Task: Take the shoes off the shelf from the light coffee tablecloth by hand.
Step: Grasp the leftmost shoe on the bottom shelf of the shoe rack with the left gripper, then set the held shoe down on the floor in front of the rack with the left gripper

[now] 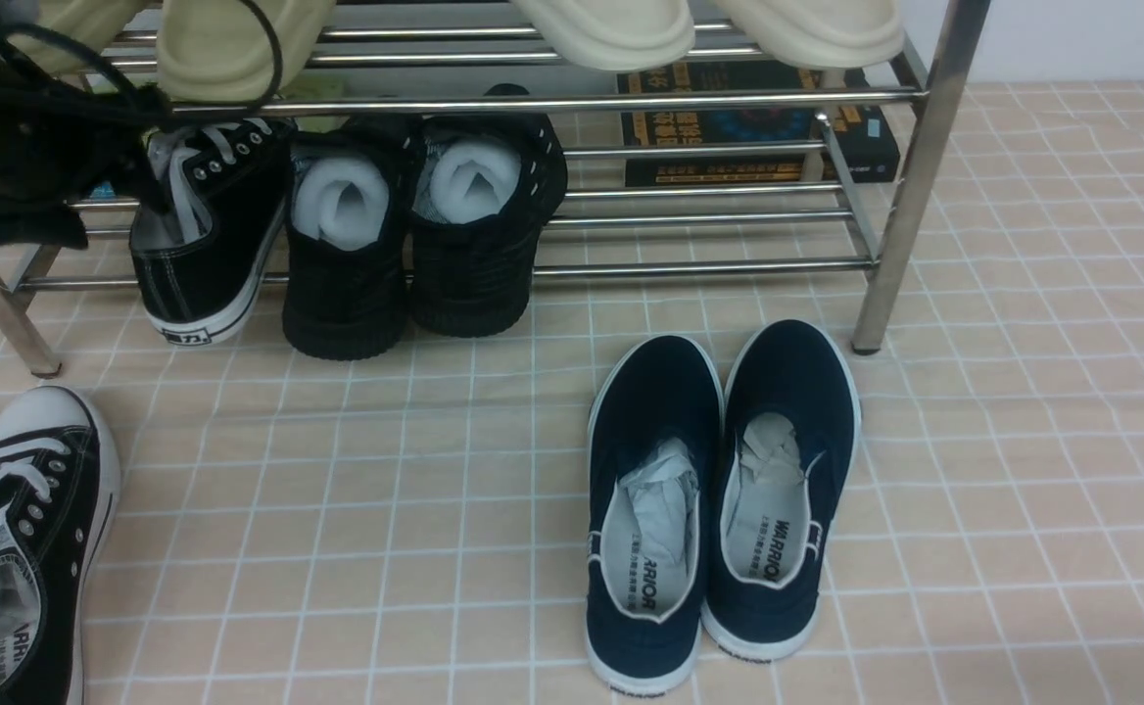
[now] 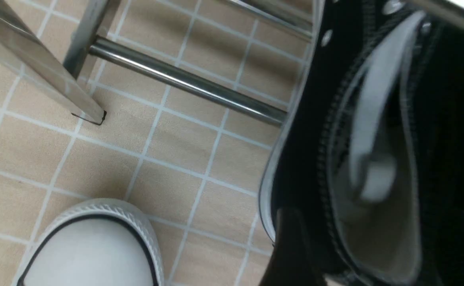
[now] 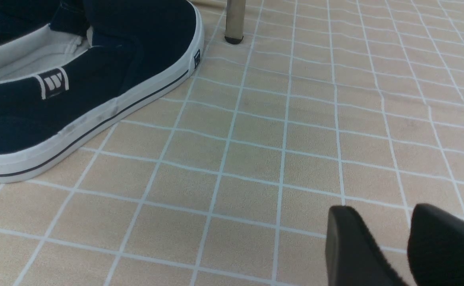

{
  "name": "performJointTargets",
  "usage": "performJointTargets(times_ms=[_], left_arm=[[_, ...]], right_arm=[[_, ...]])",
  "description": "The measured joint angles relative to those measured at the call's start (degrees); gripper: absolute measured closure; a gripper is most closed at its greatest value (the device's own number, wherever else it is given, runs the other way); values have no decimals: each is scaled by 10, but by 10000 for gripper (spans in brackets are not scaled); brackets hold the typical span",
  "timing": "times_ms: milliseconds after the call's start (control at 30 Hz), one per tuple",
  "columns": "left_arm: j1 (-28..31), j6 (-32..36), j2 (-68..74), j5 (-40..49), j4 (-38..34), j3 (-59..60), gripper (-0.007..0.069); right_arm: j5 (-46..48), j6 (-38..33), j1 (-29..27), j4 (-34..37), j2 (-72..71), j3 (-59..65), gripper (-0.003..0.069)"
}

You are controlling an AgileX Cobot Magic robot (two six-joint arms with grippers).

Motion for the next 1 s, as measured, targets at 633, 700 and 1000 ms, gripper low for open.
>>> performJointTargets(times_ms=[633,700,1000], left_arm=[[-1,1,62,14,19,-5,594],[-1,1,52,41,24,-4,604],[-1,0,-60,177,94,0,603]], right_arm=[[0,0,0,0,0,0,419],[0,0,0,0,0,0,419],[0,0,0,0,0,0,419]])
